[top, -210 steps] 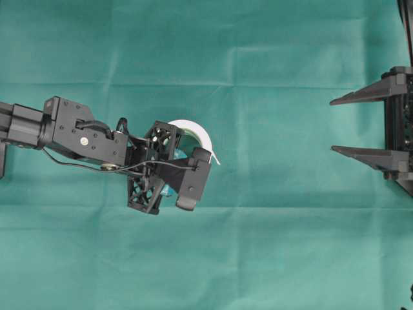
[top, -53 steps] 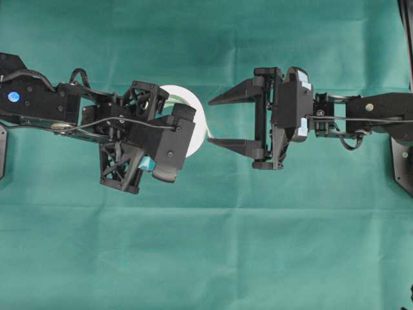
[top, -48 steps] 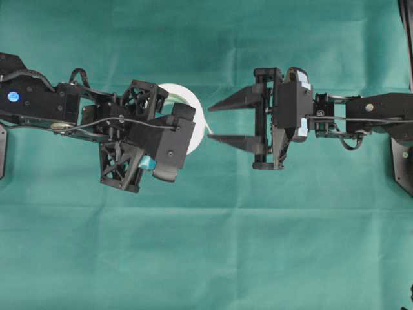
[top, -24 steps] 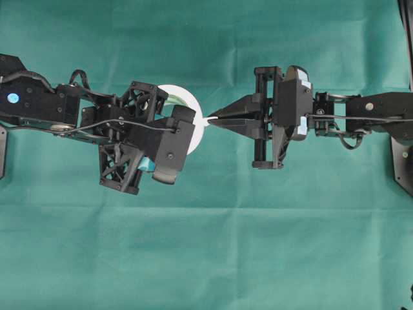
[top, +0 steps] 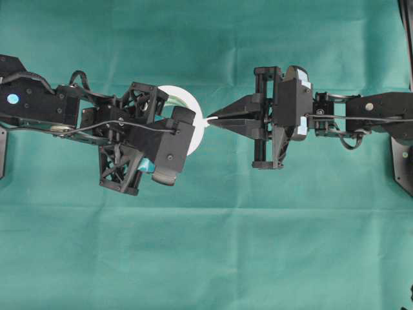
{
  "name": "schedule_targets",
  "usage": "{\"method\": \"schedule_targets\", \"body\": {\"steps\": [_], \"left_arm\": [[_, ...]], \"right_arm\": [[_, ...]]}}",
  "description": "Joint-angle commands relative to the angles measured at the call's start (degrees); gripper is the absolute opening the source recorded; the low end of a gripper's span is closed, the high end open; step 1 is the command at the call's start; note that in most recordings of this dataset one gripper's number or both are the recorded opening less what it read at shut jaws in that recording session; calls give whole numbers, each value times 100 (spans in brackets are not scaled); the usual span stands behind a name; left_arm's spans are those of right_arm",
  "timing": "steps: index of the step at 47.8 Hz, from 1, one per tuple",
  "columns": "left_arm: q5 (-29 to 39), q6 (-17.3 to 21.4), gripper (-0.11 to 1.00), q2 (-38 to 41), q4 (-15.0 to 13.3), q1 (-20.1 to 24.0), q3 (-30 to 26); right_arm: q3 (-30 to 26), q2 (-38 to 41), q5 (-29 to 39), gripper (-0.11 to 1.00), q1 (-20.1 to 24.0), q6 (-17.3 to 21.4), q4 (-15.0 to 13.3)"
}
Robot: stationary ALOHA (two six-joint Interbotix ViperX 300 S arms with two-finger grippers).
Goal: Peel off the duct tape with your right arm.
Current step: 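Close the right gripper on the tape's free end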
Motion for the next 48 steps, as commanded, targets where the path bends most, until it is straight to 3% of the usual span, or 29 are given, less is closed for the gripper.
{"method": "schedule_targets", "body": {"steps": [1,39,48], "left_arm": [[-26,26,22,-149,9,-26,-176],[-44,35,22,-141,9,-26,-193],[-53,264,22,-149,9,-202,-167]], "right_arm": [[-114,-53,-53,-9,35,9,18],[-211,114,-255,-9,123,9,9],[-185,114,-255,-9,114,9,18]]}}
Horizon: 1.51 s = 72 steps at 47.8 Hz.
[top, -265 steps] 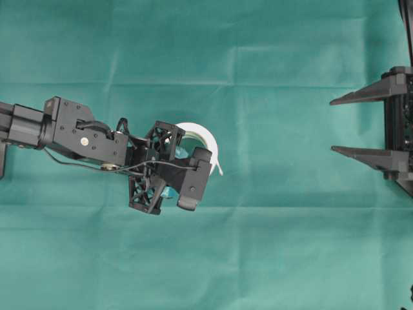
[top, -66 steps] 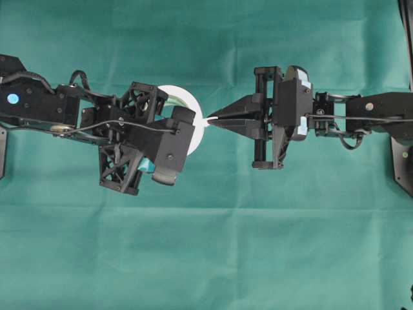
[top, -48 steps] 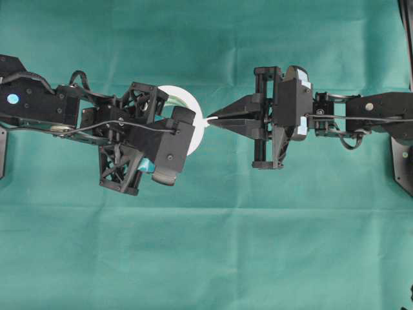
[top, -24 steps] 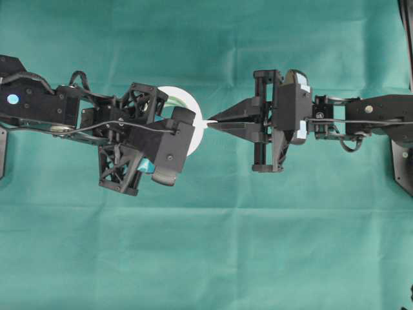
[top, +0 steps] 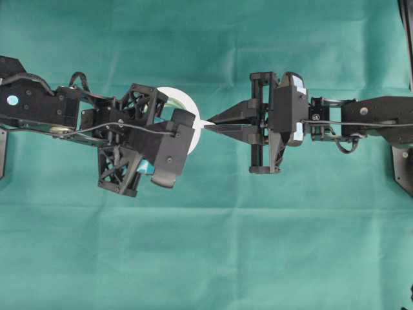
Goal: Peel off the duct tape with your right arm.
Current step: 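Close the right gripper on the tape's free end, then pull the roll away leftward with the left gripper, unspooling tape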
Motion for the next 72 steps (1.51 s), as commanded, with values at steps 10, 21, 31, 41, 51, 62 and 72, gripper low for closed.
{"method": "schedule_targets", "body": {"steps": [10,21,31,41,51,62,72], "left_arm": [[-53,422,22,-167,9,-404,-167],[-35,492,22,-202,9,-747,-141],[26,492,22,-202,9,-809,-79],[97,492,22,-211,0,-870,-53],[97,510,22,-272,9,-923,35],[97,571,22,-404,9,-1055,229],[97,1169,22,-475,9,-1318,404]], "right_arm": [[-114,-53,-97,-9,-62,0,132],[-62,-53,-193,-9,-88,-9,202],[-35,-53,-202,-9,-123,-9,264],[26,-53,-202,-9,-158,-9,422],[44,-53,-202,-9,-202,-18,457],[53,-53,-202,-9,-255,-18,457],[62,-53,-202,-9,-290,-18,457]]}}
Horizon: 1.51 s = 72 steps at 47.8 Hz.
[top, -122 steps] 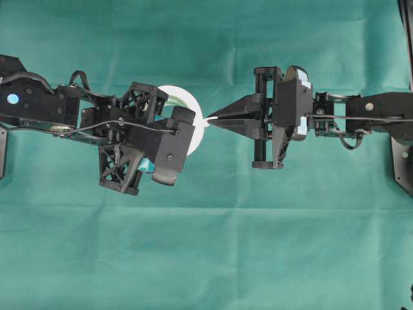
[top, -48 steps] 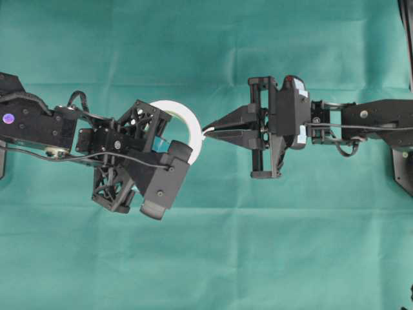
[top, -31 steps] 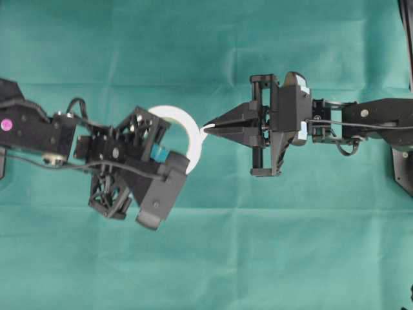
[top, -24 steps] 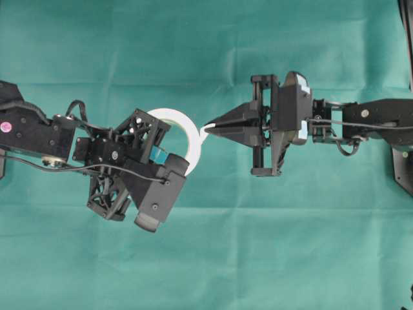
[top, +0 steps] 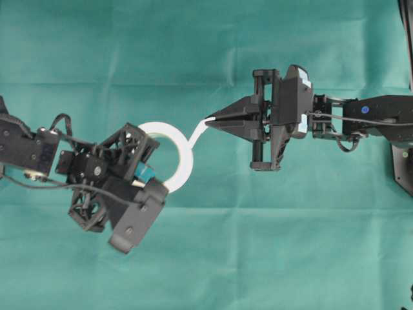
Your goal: Peel off the duct tape with your right arm.
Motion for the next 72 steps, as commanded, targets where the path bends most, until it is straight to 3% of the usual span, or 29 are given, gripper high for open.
{"method": "schedule_targets", "body": {"steps": [1,15,21,45,72], "left_arm": [[-26,290,22,-202,-35,-316,-9],[-62,1301,22,-255,-44,-835,176],[-123,1529,22,-299,-44,-1037,211],[-1169,1573,22,-1037,-70,-1679,782],[-2127,1591,21,-1318,-97,-1863,1081]], "right_arm": [[-35,-62,-53,-9,-176,0,53],[-18,-62,-44,-9,-193,0,53],[-9,-62,-44,-9,-193,0,53],[44,-62,-44,-9,-211,0,53],[114,-62,-44,-10,-255,18,53]]}}
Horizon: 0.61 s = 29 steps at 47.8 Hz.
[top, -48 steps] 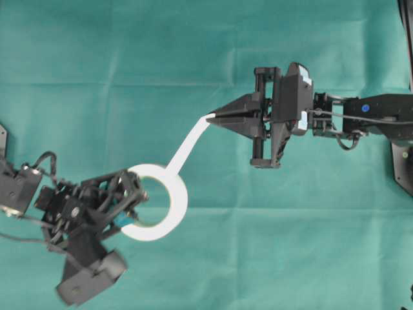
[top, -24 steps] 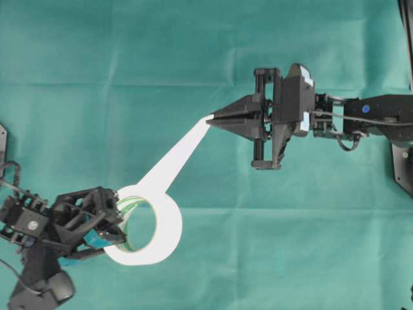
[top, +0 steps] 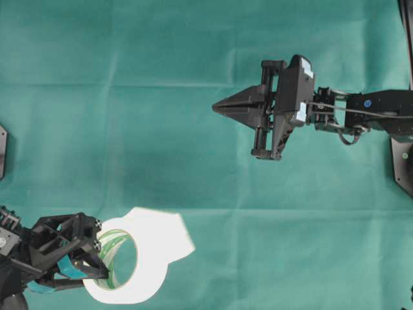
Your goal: Peel off the duct tape with your right arm.
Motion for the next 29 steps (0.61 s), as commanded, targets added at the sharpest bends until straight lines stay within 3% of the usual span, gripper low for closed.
{"method": "schedule_targets", "body": {"steps": [1,29], "left_arm": [[-176,9,21,-149,9,-9,-62],[-976,-18,21,-360,18,211,105]], "right_arm": [[-62,-62,-26,-10,0,18,9],[-114,-62,-35,-10,70,26,-35]]}}
